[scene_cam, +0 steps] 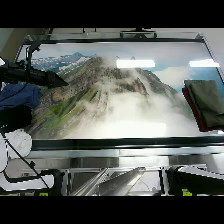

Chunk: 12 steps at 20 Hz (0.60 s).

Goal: Fold the shirts.

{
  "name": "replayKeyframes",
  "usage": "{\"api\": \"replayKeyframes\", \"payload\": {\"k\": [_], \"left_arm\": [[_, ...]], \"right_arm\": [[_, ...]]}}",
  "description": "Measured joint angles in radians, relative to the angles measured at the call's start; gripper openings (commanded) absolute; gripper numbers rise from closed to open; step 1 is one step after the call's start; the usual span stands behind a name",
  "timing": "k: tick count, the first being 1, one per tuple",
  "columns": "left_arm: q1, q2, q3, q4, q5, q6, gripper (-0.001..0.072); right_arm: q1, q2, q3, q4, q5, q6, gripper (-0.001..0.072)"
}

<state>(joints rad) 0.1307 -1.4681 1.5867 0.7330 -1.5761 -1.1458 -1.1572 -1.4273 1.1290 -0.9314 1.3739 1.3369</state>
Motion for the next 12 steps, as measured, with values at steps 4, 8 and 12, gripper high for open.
{"api": "replayKeyframes", "payload": {"k": [4, 8, 12], "left_arm": [[0.0, 0.0, 0.0, 0.0, 0.013, 0.002, 0.0005], [0.0, 0.005, -0.001, -0.002, 0.024, 0.007, 0.0003], [-0.003, 0.08, -0.08, -0.036, 0.048, 0.018, 0.0004]], "right_arm": [[-0.002, 0.028, 0.023, -0.029, 0.143, 0.1, 0.0271], [0.034, 0.071, 0.029, 0.101, 0.216, 0.133, 0.0078], [0.156, 0.15, 0.015, 0.279, 0.225, 0.071, 0.002]]}}
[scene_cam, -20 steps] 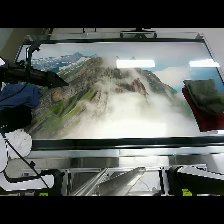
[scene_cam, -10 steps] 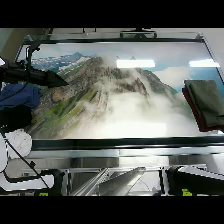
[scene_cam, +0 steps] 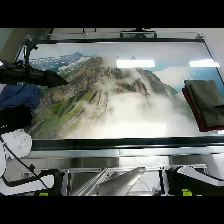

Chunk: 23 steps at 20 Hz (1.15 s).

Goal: Fold the shirts.

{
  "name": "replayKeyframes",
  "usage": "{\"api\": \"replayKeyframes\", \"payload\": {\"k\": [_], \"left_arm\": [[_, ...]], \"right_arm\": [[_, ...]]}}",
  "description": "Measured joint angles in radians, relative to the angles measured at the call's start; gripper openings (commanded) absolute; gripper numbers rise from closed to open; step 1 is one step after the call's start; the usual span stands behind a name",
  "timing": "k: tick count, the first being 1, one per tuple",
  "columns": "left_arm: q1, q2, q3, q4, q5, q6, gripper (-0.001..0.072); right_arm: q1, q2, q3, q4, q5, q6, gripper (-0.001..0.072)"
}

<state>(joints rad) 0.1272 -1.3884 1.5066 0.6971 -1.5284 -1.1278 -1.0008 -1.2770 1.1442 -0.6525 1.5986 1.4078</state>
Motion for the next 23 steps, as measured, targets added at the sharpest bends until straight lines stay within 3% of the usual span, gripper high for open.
{"api": "replayKeyframes", "payload": {"k": [4, 11, 17, 23], "left_arm": [[-0.05, 0.159, -0.219, -0.025, 0.019, 0.003, 0.0004], [-0.236, 0.475, -0.691, -0.038, 0.166, -0.008, 0.0023], [-0.278, 0.6, -0.816, -0.043, 0.235, -0.029, 0.0022], [-0.284, 0.596, -0.834, -0.044, 0.251, -0.042, 0.0022]], "right_arm": [[0.241, 0.164, -0.14, 0.063, -0.064, -0.079, 0.002], [0.673, 0.464, -0.539, 0.091, -0.254, -0.188, 0.0019], [0.754, 0.509, -0.604, 0.113, -0.302, -0.202, 0.0019], [0.764, 0.515, -0.613, 0.119, -0.309, -0.204, 0.0019]]}}
